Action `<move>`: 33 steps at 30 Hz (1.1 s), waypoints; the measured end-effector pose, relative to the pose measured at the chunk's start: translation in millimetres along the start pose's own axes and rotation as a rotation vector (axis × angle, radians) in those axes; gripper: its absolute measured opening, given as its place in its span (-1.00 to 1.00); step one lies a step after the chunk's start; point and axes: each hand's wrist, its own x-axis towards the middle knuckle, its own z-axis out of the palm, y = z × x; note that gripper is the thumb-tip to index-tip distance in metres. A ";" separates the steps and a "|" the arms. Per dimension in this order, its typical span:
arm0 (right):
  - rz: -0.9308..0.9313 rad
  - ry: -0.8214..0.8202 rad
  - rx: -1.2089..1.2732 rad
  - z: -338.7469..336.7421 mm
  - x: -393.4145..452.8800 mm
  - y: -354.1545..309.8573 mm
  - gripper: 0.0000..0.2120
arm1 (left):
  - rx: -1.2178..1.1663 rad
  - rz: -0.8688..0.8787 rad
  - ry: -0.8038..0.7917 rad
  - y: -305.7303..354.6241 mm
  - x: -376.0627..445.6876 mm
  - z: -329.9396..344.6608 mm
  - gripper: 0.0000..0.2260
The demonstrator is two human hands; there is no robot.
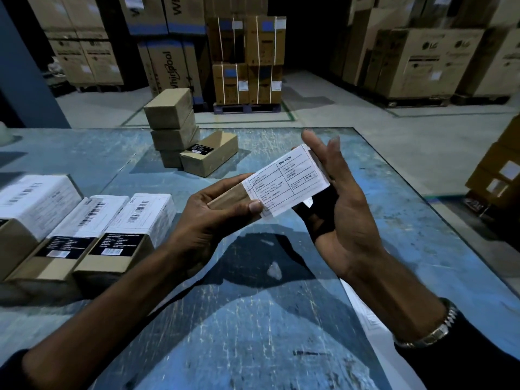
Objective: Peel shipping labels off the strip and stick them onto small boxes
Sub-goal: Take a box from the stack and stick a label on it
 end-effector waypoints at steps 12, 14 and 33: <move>0.023 0.027 -0.013 -0.8 0.4 -0.4 -0.51 | -0.050 -0.099 0.004 0.1 0.0 -3.4 -0.58; 0.011 0.011 -0.031 -1.3 0.1 -0.3 -0.49 | -0.046 -0.110 0.002 1.9 -0.3 -3.5 -0.64; 0.132 -0.191 -0.113 -23.4 10.9 -12.9 -0.43 | 0.143 -0.213 0.156 16.7 2.0 -12.8 -0.48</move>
